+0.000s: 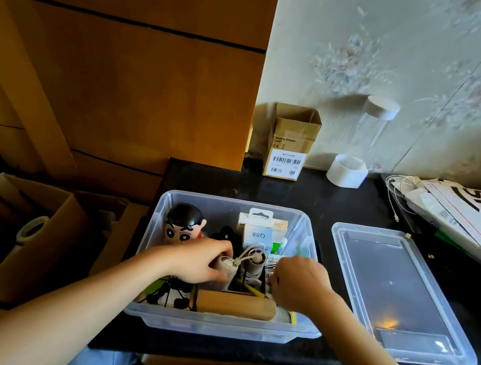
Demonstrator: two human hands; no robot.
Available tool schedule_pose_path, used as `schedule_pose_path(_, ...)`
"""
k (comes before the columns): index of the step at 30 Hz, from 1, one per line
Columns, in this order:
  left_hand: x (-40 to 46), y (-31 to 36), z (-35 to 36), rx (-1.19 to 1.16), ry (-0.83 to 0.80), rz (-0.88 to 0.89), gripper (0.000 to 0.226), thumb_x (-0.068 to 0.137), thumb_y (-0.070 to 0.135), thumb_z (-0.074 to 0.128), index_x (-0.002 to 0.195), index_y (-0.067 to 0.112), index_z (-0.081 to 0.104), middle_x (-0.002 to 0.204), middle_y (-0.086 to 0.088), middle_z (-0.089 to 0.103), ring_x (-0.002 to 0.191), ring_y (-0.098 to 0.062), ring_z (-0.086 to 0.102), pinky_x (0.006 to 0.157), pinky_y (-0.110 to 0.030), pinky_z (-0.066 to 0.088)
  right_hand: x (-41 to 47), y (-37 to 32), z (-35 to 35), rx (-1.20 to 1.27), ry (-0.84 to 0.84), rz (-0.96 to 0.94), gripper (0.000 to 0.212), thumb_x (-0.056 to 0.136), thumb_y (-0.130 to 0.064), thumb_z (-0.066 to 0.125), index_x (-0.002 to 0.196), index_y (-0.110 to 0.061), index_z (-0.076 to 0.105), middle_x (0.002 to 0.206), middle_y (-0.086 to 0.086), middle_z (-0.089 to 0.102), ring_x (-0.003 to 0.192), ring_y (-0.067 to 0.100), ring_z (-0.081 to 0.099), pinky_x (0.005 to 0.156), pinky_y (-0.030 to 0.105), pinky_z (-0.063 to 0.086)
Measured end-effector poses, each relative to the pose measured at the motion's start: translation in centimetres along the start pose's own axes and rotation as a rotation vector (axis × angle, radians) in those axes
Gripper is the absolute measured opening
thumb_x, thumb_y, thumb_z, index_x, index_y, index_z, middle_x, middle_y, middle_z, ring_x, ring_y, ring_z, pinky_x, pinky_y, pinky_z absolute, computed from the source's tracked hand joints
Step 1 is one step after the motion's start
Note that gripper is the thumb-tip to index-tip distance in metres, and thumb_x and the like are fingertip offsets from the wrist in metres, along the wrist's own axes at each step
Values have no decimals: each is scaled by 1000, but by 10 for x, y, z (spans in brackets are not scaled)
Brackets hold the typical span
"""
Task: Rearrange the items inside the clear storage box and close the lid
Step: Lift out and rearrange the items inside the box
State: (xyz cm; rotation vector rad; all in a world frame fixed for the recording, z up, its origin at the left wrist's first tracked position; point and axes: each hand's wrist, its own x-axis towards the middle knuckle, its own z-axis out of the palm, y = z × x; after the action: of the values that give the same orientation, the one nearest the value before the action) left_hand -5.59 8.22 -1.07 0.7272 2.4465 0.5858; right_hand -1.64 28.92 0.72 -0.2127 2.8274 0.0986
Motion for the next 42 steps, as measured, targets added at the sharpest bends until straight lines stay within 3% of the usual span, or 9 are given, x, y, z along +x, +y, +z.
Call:
schedule_pose_path(6,-3,-10,13,-2,72,-47,38,83,45,64,115,28,50,96,7,64,85,-11,62,78,-38,55,14,-7,1,-19,-77,-85,21,85,-26,55,91,-12,68,73,1,55,66,18,51,55,23,41)
schedule_pose_path(11,0,-10,20,81,86,-42,20,84,41,64,99,31,54,92,8,63,83,-10,61,75,-35,55,29,-16,3,-91,-293,-70,18,87,-24,52,88,-7,58,70,4,56,63,16,58,52,19,39)
schedule_pose_path(14,2,-9,21,126,102,-26,17,84,34,64,78,35,48,78,9,57,71,-6,55,59,-26,47,36,-23,13,-30,-409,33,19,91,-23,47,79,-9,52,61,-3,59,47,9,60,54,17,45)
schedule_pose_path(19,4,-7,25,171,138,-31,30,84,36,66,68,38,40,72,13,52,64,-1,49,51,-20,33,37,-37,26,-133,-263,70,26,92,-20,48,115,-10,57,109,6,63,100,23,59,81,29,45)
schedule_pose_path(22,4,-7,26,153,134,-30,30,84,38,66,68,39,41,74,11,55,64,-4,51,51,-20,35,37,-39,28,-174,-237,77,27,94,-18,46,118,-9,56,115,7,61,106,24,57,87,30,45)
schedule_pose_path(25,3,-7,26,135,144,-20,27,85,38,65,70,39,43,78,10,58,67,-6,55,53,-22,40,36,-35,23,-177,-240,49,27,93,-22,47,115,-9,56,108,6,62,102,22,58,81,28,44)
schedule_pose_path(30,1,-8,26,110,186,9,16,82,48,65,86,37,53,82,15,60,69,0,52,53,-16,34,28,-21,-1,-205,-192,-23,24,85,-37,56,84,-13,52,64,-2,43,70,14,48,62,21,39)
schedule_pose_path(36,6,-4,28,-31,200,69,25,78,48,70,94,30,66,94,16,66,82,1,60,72,-21,54,11,5,-6,-42,-30,23,30,83,-45,54,70,-19,54,58,-6,44,58,8,45,53,17,33)
schedule_pose_path(42,25,21,31,-63,183,66,23,74,46,73,89,28,68,84,16,63,76,1,58,66,-16,50,7,9,0,82,60,63,31,86,-46,52,65,-22,54,56,-8,44,50,7,40,49,15,32)
